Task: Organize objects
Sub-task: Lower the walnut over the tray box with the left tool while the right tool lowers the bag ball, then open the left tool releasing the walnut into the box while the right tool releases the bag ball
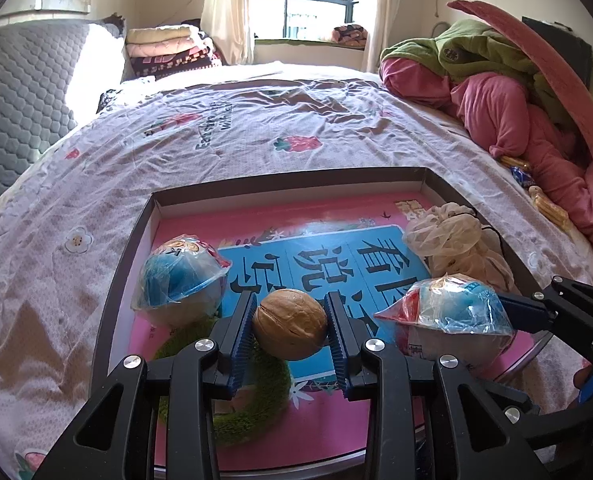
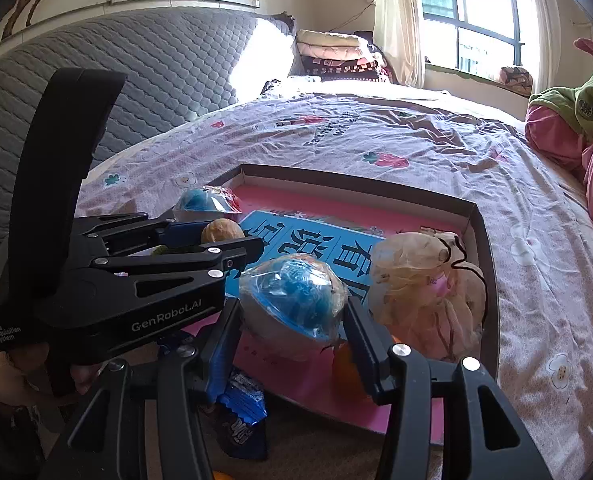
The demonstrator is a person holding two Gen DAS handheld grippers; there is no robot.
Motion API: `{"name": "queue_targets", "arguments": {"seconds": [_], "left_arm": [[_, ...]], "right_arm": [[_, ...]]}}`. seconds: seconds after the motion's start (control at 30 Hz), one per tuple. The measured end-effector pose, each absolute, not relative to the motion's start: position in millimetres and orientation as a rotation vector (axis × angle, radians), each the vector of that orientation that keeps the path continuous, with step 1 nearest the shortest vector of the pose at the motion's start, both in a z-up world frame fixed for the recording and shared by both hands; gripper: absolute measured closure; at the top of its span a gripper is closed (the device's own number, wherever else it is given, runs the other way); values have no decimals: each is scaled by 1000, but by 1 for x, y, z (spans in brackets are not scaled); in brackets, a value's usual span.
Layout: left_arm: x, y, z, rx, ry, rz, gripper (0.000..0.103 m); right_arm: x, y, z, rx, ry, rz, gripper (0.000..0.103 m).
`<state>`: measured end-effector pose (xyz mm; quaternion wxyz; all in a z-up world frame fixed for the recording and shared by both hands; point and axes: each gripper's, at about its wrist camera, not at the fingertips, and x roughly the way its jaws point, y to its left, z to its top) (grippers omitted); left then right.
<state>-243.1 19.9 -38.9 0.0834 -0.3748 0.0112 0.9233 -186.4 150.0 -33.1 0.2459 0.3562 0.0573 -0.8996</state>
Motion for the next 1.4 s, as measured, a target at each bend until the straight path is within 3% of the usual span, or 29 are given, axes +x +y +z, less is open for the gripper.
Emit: {"name": "queue_targets", "arguments": {"seconds": [1.4], "left_arm": [[-238,30,-42,-1152,82,2737,67]], "right_arm": [[-197,168,-30,981,95,-2575,48]]}}
